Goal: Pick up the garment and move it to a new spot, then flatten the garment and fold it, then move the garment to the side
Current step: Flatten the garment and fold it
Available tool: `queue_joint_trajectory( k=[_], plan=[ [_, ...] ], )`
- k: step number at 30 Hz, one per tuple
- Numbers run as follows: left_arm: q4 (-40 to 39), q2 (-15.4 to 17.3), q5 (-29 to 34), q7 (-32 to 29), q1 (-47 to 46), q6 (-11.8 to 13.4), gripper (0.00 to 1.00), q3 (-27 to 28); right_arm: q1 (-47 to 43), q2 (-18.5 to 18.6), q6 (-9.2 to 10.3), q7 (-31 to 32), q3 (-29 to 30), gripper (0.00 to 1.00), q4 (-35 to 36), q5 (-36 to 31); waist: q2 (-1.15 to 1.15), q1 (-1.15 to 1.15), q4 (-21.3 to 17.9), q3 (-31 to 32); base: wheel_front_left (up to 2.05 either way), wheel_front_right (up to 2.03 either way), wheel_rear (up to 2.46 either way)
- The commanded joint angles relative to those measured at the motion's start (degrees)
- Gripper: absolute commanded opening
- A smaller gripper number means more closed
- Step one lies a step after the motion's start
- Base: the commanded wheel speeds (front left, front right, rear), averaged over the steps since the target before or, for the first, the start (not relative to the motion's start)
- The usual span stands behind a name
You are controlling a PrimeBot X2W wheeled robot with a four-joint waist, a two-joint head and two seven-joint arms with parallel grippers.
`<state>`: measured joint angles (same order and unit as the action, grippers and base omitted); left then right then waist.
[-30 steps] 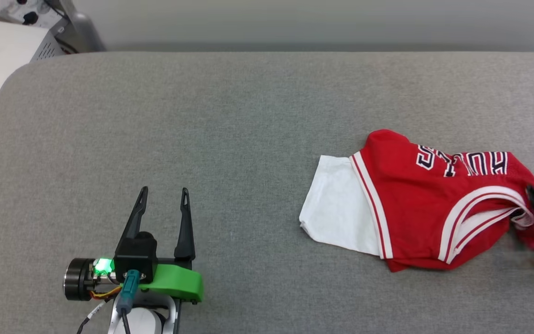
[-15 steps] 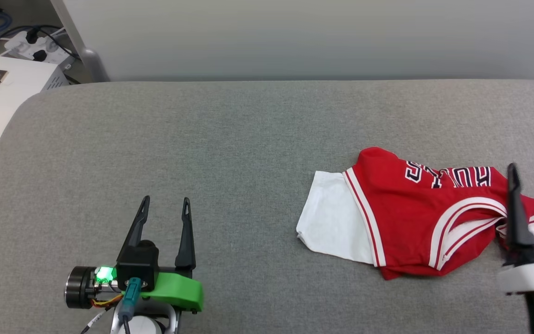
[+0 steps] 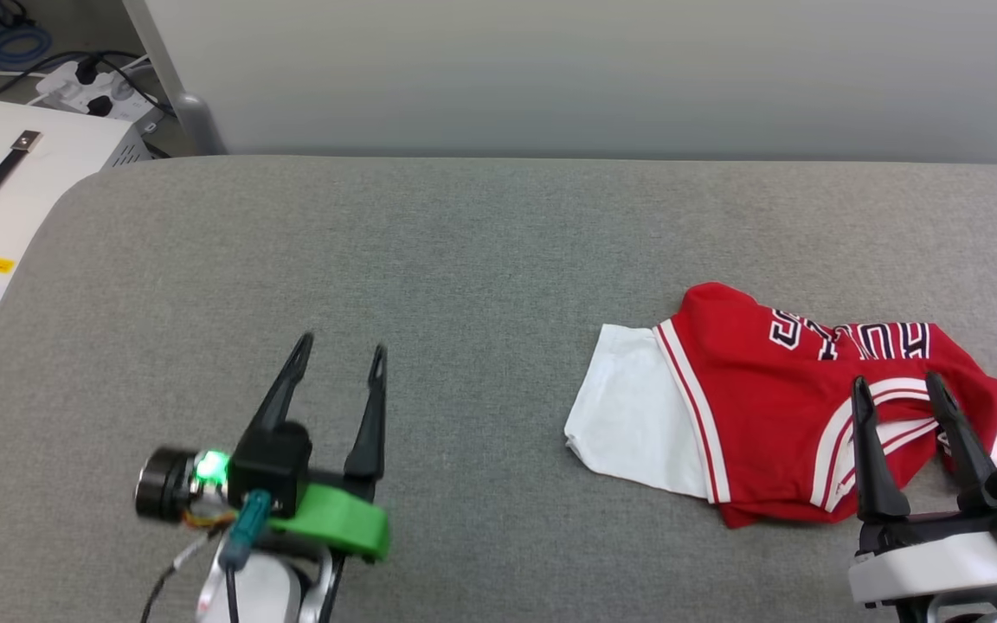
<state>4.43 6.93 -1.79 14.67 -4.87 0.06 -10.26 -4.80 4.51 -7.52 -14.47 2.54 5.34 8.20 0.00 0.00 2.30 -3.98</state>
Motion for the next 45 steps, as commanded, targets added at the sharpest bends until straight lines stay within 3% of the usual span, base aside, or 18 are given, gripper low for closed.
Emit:
queue_joint_trajectory(
  k=[1, 4, 7, 11, 16, 25, 28, 35, 39, 45],
  plan=[
    [-0.1, 0.8, -0.4, 0.3, -3.1, -1.8, 1.00, -0.6, 0.5, 0.1, 0.03, -0.5, 0.2, 1.00, 0.4, -0.5, 0.00, 0.00, -0.5, -0.2, 0.00, 0.00, 0.00],
    [2.1, 2.8, -0.7, 0.3, -8.8, -5.7, 1.00, -3.6, 1.4, 0.0, 0.03, -0.5, 0.3, 1.00, 1.3, -0.5, 0.00, 0.00, -1.6, -0.6, 0.00, 0.00, 0.00],
    [5.1, 4.9, -2.2, -2.3, -14.9, -7.2, 1.00, -8.3, 2.1, -0.1, 0.03, -0.5, 0.3, 1.00, 2.2, -0.7, 0.00, 0.00, -2.9, -1.2, 0.00, 0.00, 0.00],
    [6.9, 9.3, -9.2, -9.7, -24.3, -7.5, 1.00, -20.4, 3.4, 0.1, 0.03, -0.5, 0.0, 1.00, 2.7, -0.6, 0.00, 0.00, -4.8, -2.7, 0.00, 0.00, 0.00],
    [6.7, 15.0, -23.0, -22.5, -36.3, -7.5, 1.00, -37.3, 6.0, 0.8, 0.03, -0.5, -0.1, 1.00, 2.7, 0.2, 0.00, 0.00, -7.0, -5.6, 0.00, 0.00, 0.00],
    [6.1, 18.2, -39.5, -42.7, -52.8, -7.5, 1.00, -60.8, 10.7, 0.9, 0.03, -0.5, -1.7, 1.00, 2.4, 1.1, 0.00, 0.00, -11.0, -11.5, 0.00, 0.00, 0.00],
    [5.5, 18.6, -40.9, -48.8, -55.1, -7.5, 1.00, -62.9, 12.4, 1.1, 0.03, -0.5, -2.4, 1.00, 2.2, 1.4, 0.00, 0.00, -12.6, -13.3, 0.00, 0.00, 0.00],
    [1.0, 20.6, -36.8, -61.7, -49.0, -7.5, 1.00, -63.1, 15.3, 1.0, 0.03, -0.5, -2.4, 1.00, 2.4, 1.9, 0.00, 0.00, -15.6, -17.0, 0.00, 0.00, 0.00],
    [-0.2, 22.9, -33.8, -64.5, -47.5, -7.5, 1.00, -63.1, 16.1, 0.6, 0.03, -0.5, -2.0, 1.00, 2.7, 2.0, 0.00, 0.00, -16.3, -18.6, 0.00, 0.00, 0.00],
    [1.5, 24.8, -30.4, -64.1, -46.2, -7.5, 1.00, -63.1, 16.8, 0.2, 0.03, -0.5, -2.5, 1.00, 3.0, 1.9, 0.00, 0.00, -16.6, -19.9, 0.00, 0.00, 0.00]
  ],
)
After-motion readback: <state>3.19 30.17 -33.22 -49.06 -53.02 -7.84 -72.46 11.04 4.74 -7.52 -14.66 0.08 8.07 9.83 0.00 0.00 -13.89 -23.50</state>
